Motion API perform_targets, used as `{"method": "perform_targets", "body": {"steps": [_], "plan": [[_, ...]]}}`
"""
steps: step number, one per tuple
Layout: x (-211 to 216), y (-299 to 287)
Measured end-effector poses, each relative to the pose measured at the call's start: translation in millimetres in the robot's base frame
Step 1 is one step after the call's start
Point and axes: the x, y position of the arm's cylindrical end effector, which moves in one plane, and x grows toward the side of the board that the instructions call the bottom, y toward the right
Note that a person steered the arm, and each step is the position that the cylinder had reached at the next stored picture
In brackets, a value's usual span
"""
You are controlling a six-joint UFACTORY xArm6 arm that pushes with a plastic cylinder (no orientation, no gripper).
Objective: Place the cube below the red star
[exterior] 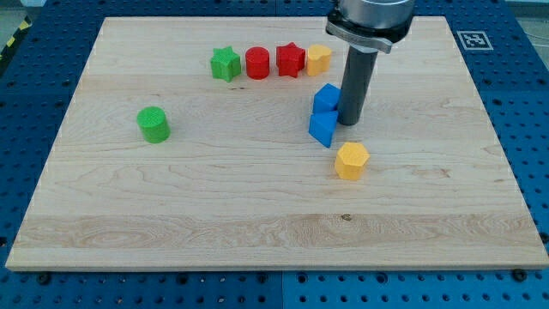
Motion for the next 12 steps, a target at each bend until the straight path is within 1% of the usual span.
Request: {"method": "perform_targets", "body": {"steps": [3,4,6,7,8,9,11,12], "plan": [[-18,-1],[-35,-21],[-51,-25],[-63,-38],[-63,-40],[-63,-25],[-50,-43],[-50,-48]]}}
